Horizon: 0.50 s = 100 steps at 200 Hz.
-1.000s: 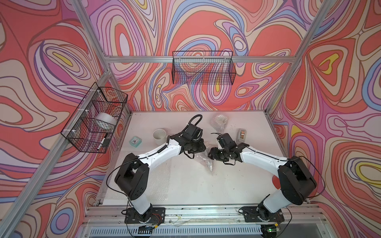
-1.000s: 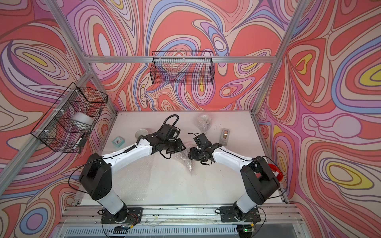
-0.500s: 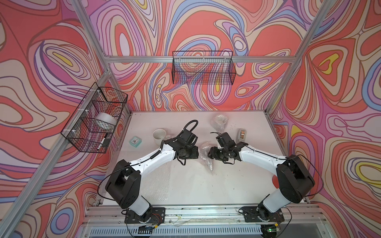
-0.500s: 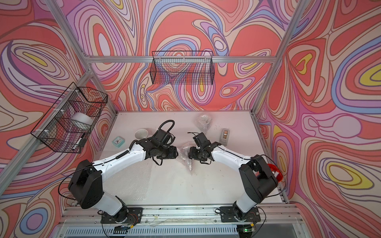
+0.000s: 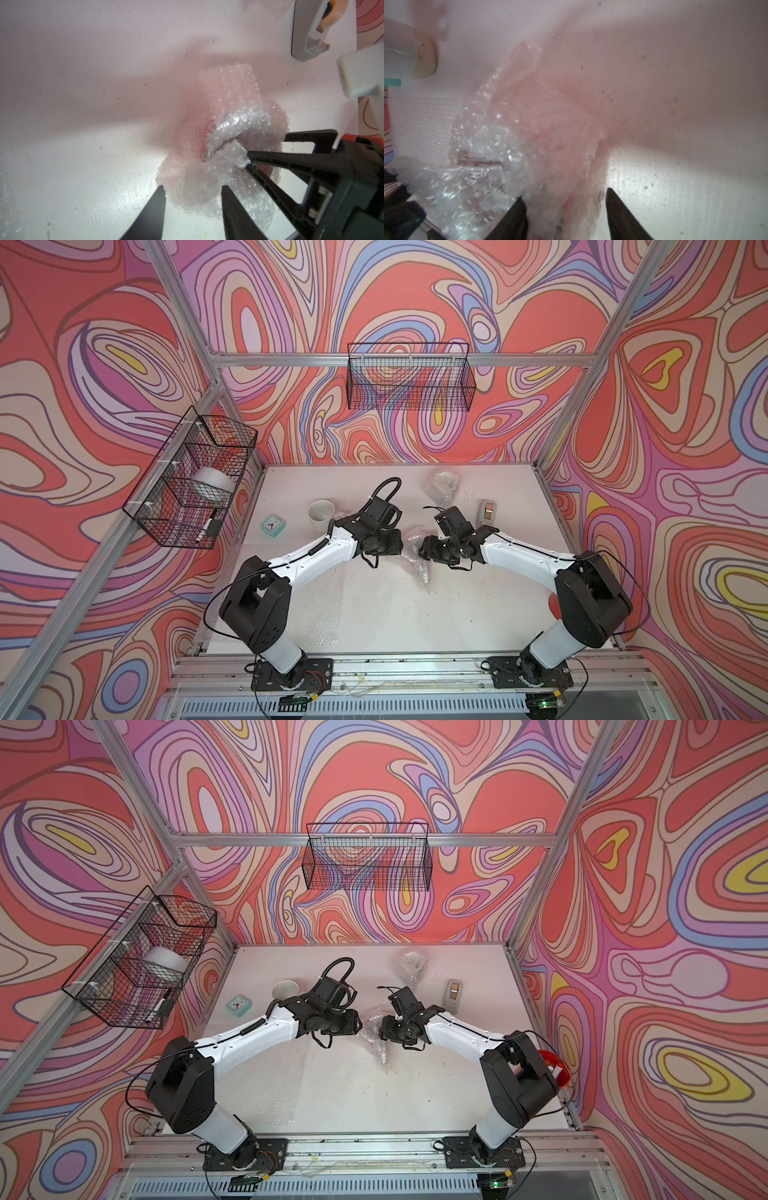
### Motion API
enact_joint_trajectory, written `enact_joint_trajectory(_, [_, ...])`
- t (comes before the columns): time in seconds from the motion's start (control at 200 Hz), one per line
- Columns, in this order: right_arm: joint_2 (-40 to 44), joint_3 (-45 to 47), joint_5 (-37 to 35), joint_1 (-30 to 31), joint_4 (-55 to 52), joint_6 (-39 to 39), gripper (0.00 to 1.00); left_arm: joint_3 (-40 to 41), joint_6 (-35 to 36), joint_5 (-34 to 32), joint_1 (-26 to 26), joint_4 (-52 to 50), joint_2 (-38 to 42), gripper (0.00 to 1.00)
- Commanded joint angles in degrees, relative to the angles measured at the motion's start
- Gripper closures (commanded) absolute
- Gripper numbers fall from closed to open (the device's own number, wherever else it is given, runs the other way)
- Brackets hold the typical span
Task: Wrap mugs in bubble wrap
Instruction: Wrap the mug in bubble wrap.
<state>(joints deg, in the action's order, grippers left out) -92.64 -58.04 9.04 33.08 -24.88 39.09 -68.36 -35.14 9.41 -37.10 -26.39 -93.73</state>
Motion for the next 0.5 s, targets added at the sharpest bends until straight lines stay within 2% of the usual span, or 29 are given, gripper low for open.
enact_joint_trajectory(0.0, [-1.3,-0.8,-1.5,-0.1,-1.3,-0.2,0.42,-3.2,1.7,-0.5,0.4,-1.0,-1.8,0.62])
enact_joint_trajectory(0.195, [-1.6,-1.0,-1.4,-0.1,-1.4,-0.4,0.43,-4.3,2.0,1.4,0.5,-0.5,-2.8,0.78])
enact_joint_trajectory(0.386, [-1.8,-1.1,-1.3,-0.1,-1.4,-0.5,0.43,-3.9,1.5,2.9,0.5,0.7,-2.4,0.99])
enact_joint_trajectory(0.496, [-1.9,-1.1,-1.1,-0.1,-1.4,-0.5,0.43,-3.6,0.7,5.1,0.4,2.3,-2.2,1.0])
